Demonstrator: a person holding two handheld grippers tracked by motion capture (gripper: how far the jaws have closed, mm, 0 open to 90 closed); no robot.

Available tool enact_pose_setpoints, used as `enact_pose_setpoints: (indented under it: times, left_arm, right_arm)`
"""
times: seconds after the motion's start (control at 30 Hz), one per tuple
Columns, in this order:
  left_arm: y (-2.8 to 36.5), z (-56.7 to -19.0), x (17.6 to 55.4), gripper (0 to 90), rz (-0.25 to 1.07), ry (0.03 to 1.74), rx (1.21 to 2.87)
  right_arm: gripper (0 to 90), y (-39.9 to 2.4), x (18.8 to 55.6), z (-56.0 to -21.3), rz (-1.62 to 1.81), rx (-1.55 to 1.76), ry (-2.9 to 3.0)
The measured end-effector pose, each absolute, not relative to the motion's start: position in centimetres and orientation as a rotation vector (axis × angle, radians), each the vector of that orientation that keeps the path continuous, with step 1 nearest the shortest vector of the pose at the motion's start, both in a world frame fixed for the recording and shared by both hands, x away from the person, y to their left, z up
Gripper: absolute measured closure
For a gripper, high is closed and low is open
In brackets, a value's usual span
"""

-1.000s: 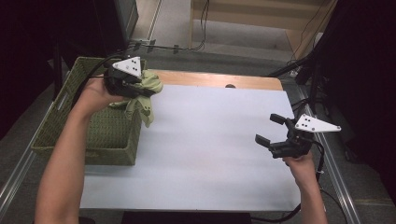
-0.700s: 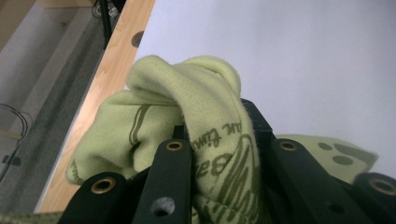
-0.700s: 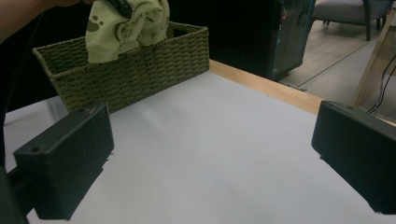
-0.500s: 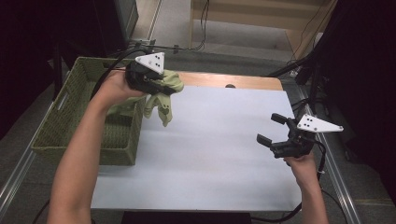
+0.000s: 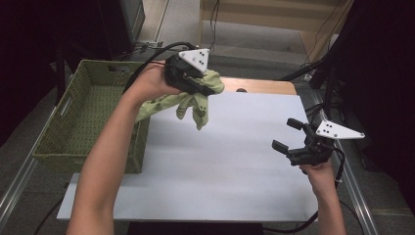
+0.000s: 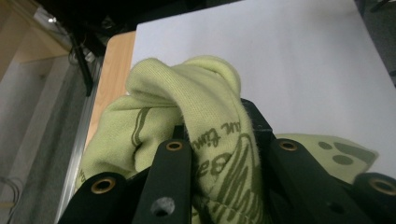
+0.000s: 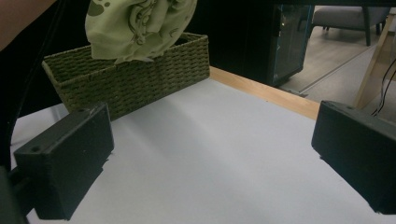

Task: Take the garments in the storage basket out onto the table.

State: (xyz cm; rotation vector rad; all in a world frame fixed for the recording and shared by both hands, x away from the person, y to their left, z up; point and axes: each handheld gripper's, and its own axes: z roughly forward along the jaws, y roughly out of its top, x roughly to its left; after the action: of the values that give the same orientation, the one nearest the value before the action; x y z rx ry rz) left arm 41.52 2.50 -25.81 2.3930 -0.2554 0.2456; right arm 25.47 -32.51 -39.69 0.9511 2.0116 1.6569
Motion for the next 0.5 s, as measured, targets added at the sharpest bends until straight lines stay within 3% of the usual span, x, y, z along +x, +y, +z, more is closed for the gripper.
enact_pose_setpoints:
  times: [0.5]
  left_arm:
    - [-4.9, -27.1, 40.9, 77.3, 0.191, -0.372, 2.428]
  right_arm:
    - [0.0, -33.1, 25.1, -39.4, 1.662, 0.943, 2.001]
